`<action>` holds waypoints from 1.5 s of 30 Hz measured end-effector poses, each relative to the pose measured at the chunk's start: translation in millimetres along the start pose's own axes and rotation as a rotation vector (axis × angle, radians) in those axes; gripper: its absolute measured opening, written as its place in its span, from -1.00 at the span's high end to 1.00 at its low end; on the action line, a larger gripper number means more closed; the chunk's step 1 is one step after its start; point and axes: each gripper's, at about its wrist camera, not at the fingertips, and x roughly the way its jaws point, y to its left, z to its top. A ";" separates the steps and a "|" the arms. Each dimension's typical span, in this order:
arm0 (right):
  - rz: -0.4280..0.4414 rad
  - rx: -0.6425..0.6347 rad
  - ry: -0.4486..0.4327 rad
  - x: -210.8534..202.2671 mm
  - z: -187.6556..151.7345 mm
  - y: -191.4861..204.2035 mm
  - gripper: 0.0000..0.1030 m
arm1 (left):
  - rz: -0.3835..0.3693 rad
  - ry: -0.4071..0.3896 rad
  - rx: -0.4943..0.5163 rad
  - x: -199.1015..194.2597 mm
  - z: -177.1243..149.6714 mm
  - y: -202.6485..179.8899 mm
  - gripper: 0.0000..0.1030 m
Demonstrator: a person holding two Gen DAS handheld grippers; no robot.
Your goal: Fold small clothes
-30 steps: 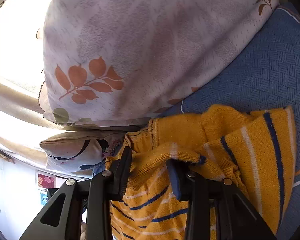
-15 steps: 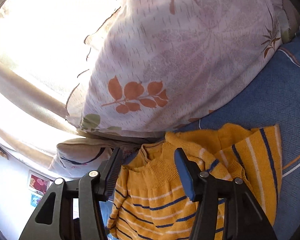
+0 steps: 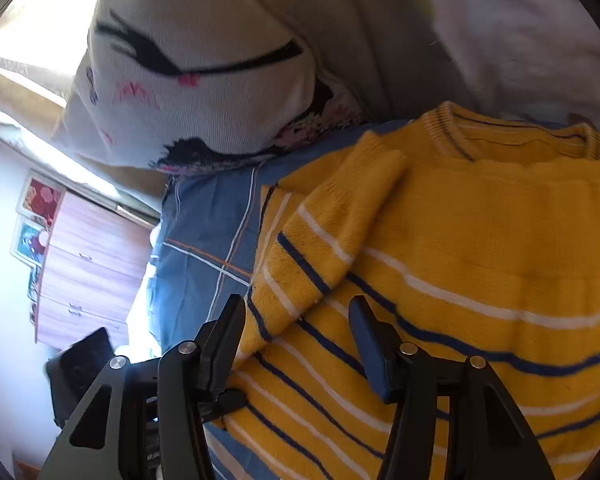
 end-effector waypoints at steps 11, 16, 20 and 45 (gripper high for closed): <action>-0.158 -0.201 -0.029 55.6 47.0 69.3 0.59 | 0.051 0.087 0.071 -12.5 10.4 3.2 0.78; -0.167 -0.146 0.040 97.5 53.4 57.0 0.50 | 0.053 0.113 -0.071 -10.4 -2.0 38.4 0.73; -0.075 -0.083 0.018 94.4 54.2 45.1 0.14 | 0.023 0.093 -0.179 -28.2 -13.1 62.8 0.48; -0.513 0.321 -0.416 -213.4 -47.5 -243.5 0.13 | -0.008 -0.099 -0.147 -88.7 -93.2 -22.7 -0.11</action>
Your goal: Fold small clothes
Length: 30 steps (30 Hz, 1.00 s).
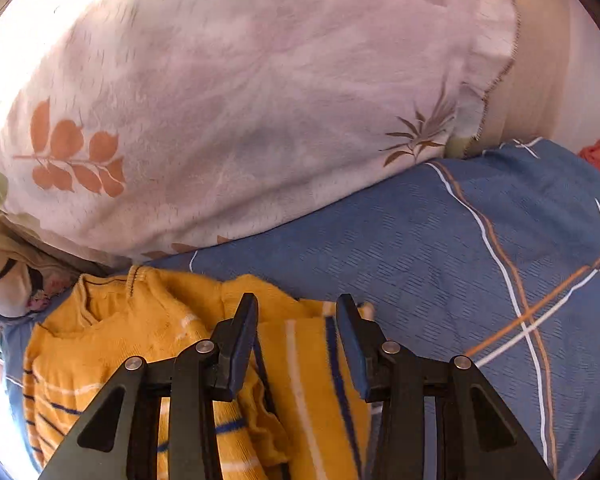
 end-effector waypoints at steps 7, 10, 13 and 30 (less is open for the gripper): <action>0.176 -0.112 0.040 -24.3 -48.4 8.2 0.06 | -0.007 0.039 -0.002 20.4 -13.3 -11.4 -0.11; 0.111 -0.156 0.025 -14.8 -58.6 24.7 0.06 | 0.003 0.070 -0.002 26.5 -20.3 -19.4 -0.11; 0.172 -0.078 0.047 16.6 -64.0 36.8 0.08 | 0.020 0.060 0.015 21.7 -27.1 -27.3 -0.11; 0.169 0.074 -0.017 -8.4 -60.5 -36.2 0.92 | 0.041 0.088 0.008 36.0 -38.5 -32.4 -0.12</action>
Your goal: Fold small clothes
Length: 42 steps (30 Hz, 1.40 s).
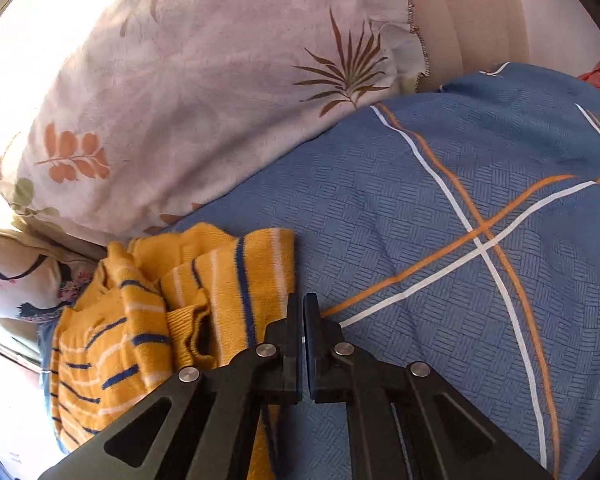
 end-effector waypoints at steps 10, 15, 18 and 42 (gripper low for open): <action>0.049 -0.229 0.051 32.5 14.2 83.0 -0.18 | 0.000 0.007 -0.009 3.8 -6.3 -1.0 -0.12; 0.006 -0.304 0.082 50.8 2.9 109.1 0.89 | 0.023 0.001 -0.020 1.6 -5.3 6.1 -0.12; -0.079 -0.282 0.024 42.7 8.1 103.2 0.91 | 0.024 0.003 -0.039 4.6 -2.9 13.0 -0.12; 0.079 -0.132 0.039 -67.5 -40.8 12.8 0.03 | -0.046 0.005 -0.048 0.3 -12.7 27.1 -0.12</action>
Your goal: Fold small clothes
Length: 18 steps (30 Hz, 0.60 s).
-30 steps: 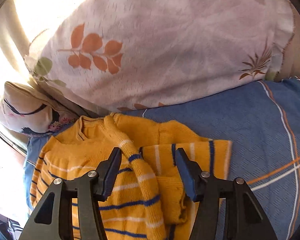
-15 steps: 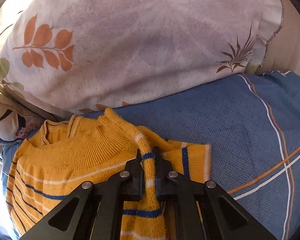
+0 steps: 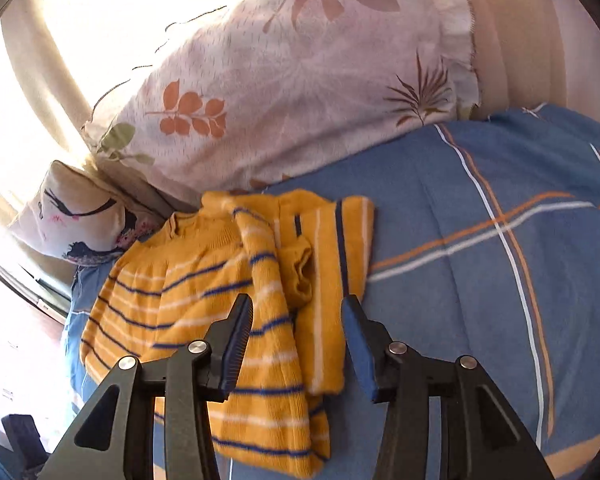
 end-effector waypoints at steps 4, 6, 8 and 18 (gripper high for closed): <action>-0.006 0.019 0.035 4.8 -42.7 0.5 0.03 | 0.003 -0.009 0.006 -4.5 -4.7 2.0 -0.12; 0.014 0.013 0.085 13.0 -61.6 -2.6 0.10 | 0.009 -0.015 0.006 -7.5 -4.9 3.6 -0.12; 0.007 0.007 0.083 18.9 -67.9 -4.8 0.46 | 0.030 -0.030 0.017 -12.3 -2.4 5.0 -0.12; -0.122 0.083 -0.075 -20.7 -55.9 -33.0 0.35 | 0.177 -0.096 0.059 -14.8 53.7 28.7 -0.27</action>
